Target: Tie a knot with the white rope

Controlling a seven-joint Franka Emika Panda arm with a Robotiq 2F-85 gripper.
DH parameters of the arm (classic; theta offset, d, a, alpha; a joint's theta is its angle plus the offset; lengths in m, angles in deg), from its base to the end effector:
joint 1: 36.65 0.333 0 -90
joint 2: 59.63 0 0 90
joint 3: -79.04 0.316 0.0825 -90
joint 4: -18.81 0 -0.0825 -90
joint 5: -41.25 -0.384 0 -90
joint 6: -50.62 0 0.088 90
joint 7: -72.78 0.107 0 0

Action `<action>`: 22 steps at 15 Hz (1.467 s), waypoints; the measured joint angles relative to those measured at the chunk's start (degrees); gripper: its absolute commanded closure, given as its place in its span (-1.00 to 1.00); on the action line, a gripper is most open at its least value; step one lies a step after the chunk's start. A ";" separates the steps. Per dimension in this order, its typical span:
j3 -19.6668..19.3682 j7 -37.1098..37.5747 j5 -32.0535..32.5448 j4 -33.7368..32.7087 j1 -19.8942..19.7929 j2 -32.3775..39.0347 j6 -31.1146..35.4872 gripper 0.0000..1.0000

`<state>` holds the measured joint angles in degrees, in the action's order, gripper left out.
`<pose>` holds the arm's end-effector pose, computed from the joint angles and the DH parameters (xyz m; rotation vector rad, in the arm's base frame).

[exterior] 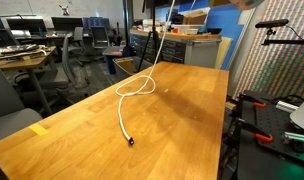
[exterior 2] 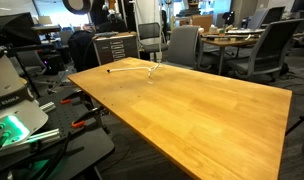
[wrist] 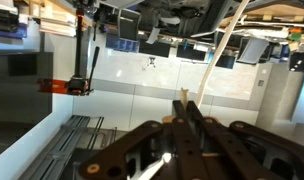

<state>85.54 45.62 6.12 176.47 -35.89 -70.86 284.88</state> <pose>0.3964 -0.0278 0.4559 2.0991 -0.2102 1.8210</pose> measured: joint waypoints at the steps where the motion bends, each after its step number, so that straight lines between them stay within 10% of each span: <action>1: 0.08 -1.44 -1.97 1.24 0.09 -2.08 -0.08 0.91; 6: -6.37 -7.86 -6.47 0.65 4.71 -8.57 -22.59 0.90; 7: -8.67 -7.40 -5.21 0.71 6.23 -8.21 -26.37 0.36; 16: -33.26 0.49 6.91 0.84 32.13 -1.05 -52.17 -0.87; 22: -38.92 -4.79 7.20 -0.47 33.74 1.32 -76.01 -1.00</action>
<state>46.61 40.82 13.33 176.00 -2.15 -69.55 208.87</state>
